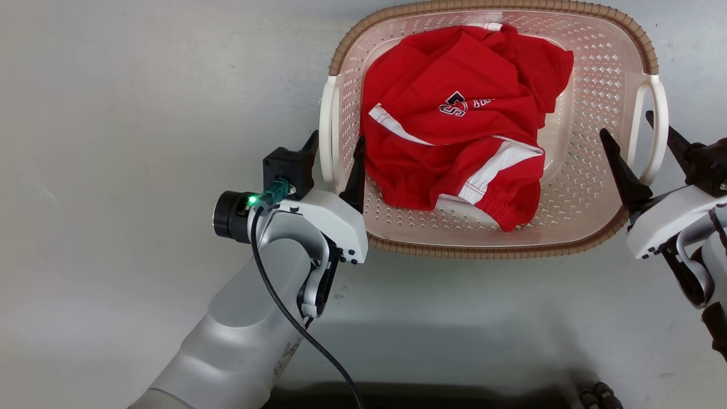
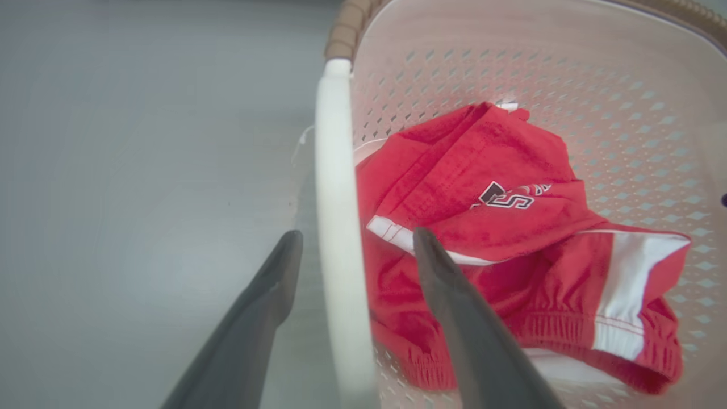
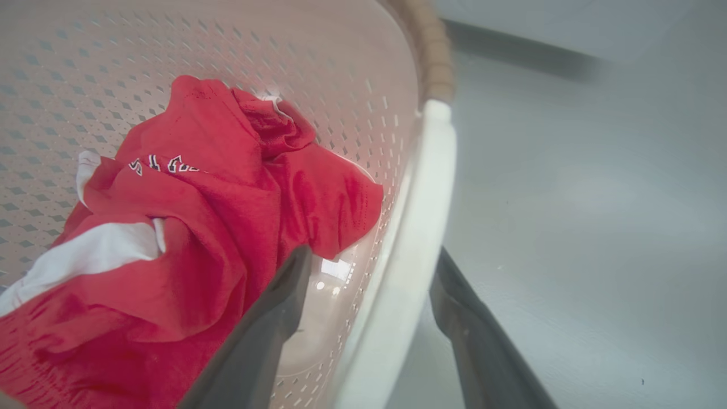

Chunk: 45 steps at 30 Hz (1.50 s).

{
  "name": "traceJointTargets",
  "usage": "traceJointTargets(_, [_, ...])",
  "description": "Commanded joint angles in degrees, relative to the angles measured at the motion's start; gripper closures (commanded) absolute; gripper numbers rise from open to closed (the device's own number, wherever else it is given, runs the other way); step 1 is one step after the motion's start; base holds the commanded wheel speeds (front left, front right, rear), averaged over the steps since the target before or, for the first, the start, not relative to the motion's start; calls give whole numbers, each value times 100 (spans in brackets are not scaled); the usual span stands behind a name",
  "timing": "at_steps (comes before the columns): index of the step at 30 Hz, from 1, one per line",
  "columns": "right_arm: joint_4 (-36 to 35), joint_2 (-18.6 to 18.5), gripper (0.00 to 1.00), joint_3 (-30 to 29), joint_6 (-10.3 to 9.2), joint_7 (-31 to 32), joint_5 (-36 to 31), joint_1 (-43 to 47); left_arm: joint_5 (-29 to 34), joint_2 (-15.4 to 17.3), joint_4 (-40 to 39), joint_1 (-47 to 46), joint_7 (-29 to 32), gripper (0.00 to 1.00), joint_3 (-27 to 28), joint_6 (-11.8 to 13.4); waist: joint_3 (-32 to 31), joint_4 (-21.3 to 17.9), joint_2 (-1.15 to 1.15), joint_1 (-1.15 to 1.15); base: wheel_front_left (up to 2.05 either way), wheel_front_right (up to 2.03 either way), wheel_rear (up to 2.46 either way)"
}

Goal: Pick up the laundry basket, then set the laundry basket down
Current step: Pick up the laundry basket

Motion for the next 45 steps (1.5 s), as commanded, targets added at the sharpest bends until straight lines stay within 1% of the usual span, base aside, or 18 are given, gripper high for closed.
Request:
traceJointTargets(1, [-36, -36, 0, 96, 22, -79, 60, 283, -67, 99, -36, 26, -51, 0, 59, 13, 1, 0, 0, 0, 0, 0, 0])
traceJointTargets(19, [-94, -21, 0, 79, 22, -79, 28, 279, -173, 99, 53, -89, -51, 0, -28, 44, 88, -52, 0, 0, 0, 0, 0])
traceJointTargets(20, [-105, -6, 0, 78, 22, -79, 41, 288, -174, 99, 61, -97, -51, 19, -34, 42, 97, -55, 0, 0, 0, 0, 0])
traceJointTargets(21, [-104, 15, 64, 82, 22, -79, 86, 306, -178, 99, 79, -103, -51, 68, -50, 35, 103, -58, 0, 0, 0, 0, 0])
traceJointTargets(22, [-81, 34, 100, 84, 22, -79, 139, 325, -180, 99, 93, -113, -51, 100, -61, 32, 106, -62, 0, 0, 0, 0, 0])
traceJointTargets(29, [204, 120, 100, 182, 22, -79, 272, 310, -147, 99, 29, -95, -51, 100, -30, 1, 50, -74, 0, 0, 0, 0, 0])
traceJointTargets(34, [340, 202, 100, 294, 22, -79, 319, 316, -295, 99, 198, 9, -51, 100, -126, -42, -167, -112, 0, 0, 0, 0, 0])
traceJointTargets(40, [585, 300, 100, 511, 22, -79, 472, 279, -510, 99, 500, 137, -51, 100, -209, -97, -637, -217, 0, 0, 0, 0, 0])
traceJointTargets(44, [1130, 352, 100, 777, 22, -79, 628, 206, -740, 99, 816, 296, -51, 100, -278, -160, -1124, -287, 0, 0, 0, 0, 0])
traceJointTargets(45, [1130, 352, 100, 777, 22, -79, 628, 206, -740, 99, 816, 296, -51, 100, -278, -160, -1124, -287, 0, 0, 0, 0, 0])
